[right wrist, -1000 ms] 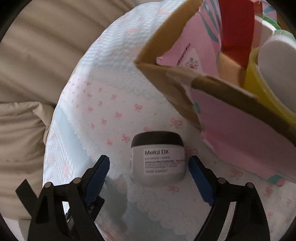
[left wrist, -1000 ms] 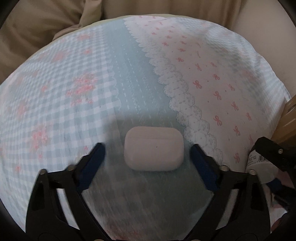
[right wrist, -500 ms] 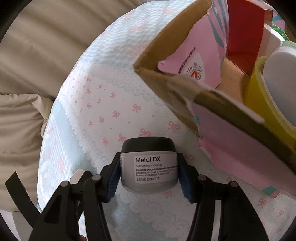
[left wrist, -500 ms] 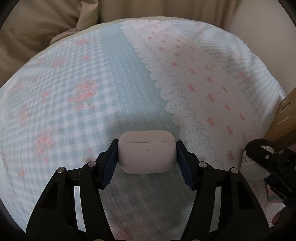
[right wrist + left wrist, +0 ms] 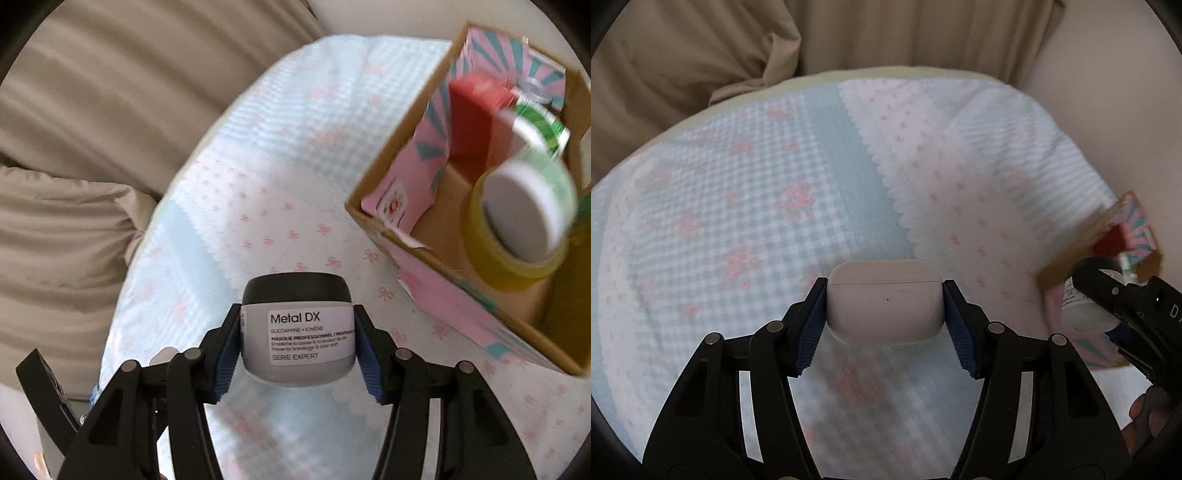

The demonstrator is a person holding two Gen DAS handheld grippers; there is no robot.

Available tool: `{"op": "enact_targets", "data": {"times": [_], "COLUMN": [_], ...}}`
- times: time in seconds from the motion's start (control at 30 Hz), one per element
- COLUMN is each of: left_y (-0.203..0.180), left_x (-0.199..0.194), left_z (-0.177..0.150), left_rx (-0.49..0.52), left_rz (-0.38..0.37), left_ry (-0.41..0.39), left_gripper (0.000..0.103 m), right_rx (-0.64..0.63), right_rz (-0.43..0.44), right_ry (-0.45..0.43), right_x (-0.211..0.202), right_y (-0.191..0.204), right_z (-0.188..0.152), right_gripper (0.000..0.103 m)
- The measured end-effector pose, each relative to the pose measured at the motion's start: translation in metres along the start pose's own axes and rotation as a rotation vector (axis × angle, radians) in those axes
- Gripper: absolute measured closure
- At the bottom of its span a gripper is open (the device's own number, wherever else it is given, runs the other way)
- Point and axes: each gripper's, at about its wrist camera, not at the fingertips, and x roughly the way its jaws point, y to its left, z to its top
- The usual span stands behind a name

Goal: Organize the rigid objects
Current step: 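Carry the earbud case and Metal DX jar over the cardboard box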

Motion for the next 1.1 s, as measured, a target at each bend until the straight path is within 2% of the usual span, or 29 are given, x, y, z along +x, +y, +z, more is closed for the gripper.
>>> {"op": "enact_targets", "data": {"times": [0.3, 0.57, 0.7, 0.8, 1.1], "left_y": [-0.049, -0.116, -0.153, -0.18, -0.248], "left_x": [-0.115, -0.158, -0.16, -0.152, -0.086], "left_z": [0.013, 0.019, 0.021, 0.02, 0.016], "left_rx": [0.049, 0.07, 0.036, 0.0, -0.134], "left_rz": [-0.096, -0.151, -0.146, -0.113, -0.066], "left_ry": [-0.026, -0.04, -0.039, -0.031, 0.043], "left_gripper": [0.046, 0.046, 0.046, 0.046, 0.046], "right_rx": [-0.073, -0.087, -0.116, -0.143, -0.272], "right_rz": [0.031, 0.005, -0.015, -0.014, 0.003], "right_ry": [0.054, 0.031, 0.03, 0.05, 0.174], "right_x": [-0.122, -0.197, -0.225, -0.232, -0.203], "right_y": [0.009, -0.024, -0.056, -0.079, -0.141], "right_z": [0.006, 0.049, 0.082, 0.107, 0.182], "right_gripper": [0.05, 0.05, 0.05, 0.05, 0.05]}}
